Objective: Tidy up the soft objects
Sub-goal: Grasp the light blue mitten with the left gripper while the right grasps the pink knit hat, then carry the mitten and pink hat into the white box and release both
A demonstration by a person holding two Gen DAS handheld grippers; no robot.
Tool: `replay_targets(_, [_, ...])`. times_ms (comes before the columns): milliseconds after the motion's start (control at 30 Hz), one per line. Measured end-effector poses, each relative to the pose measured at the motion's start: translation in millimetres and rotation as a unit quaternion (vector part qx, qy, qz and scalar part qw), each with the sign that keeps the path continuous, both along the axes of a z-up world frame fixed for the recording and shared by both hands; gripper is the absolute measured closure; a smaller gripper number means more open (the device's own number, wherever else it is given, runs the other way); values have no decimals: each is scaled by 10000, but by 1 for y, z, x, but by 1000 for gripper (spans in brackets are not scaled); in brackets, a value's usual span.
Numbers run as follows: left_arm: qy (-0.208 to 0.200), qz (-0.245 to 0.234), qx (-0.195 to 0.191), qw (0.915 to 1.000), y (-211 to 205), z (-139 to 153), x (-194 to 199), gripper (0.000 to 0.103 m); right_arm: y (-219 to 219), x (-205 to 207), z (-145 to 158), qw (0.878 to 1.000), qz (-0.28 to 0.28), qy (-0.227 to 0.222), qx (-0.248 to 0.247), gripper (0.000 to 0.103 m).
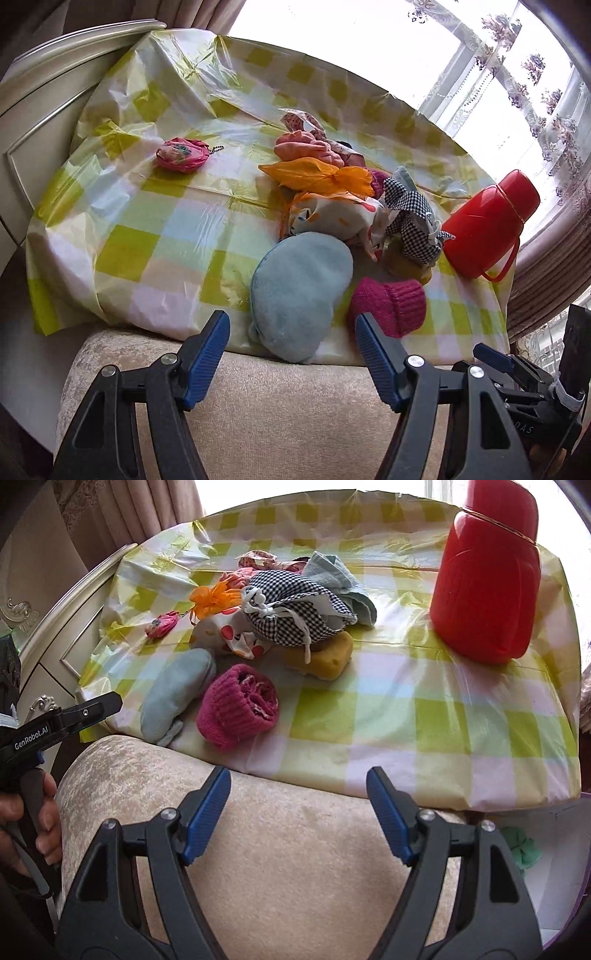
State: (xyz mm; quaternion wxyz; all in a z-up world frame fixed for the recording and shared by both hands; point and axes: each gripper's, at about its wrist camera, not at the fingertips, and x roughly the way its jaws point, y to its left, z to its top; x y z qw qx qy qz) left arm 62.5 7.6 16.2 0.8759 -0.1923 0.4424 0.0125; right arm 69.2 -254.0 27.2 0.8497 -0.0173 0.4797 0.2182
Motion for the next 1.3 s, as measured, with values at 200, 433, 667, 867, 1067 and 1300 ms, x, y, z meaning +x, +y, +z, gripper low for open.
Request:
replay_targets(200, [300,-285,-126,9991,0,-15,21,31,34,12,-5,9990,378,-43,-229,25])
replay_targets(433, [602,-378,-27,9975,-1,-29,46,26,70,25,-13,9961,703,-147,-514,25])
replay_targets(667, [807,-524,80,9953,-6,-42,64,26,97,40,-25,9927,829,-302,-826,25])
replay_targets(867, [872,-625,308,9938,-13,-49,70,51,108,50,-41,9914,875,-187,-951,36])
replay_targets(1067, [652,-561,246,9960,-13,-47,63,59,102,46,-39,9931,817,-296,-783,57])
replay_targets(1300, [410,-509,417,9970,-17,-34,52,60,87,39,-30,9947,720,-396,-625,62])
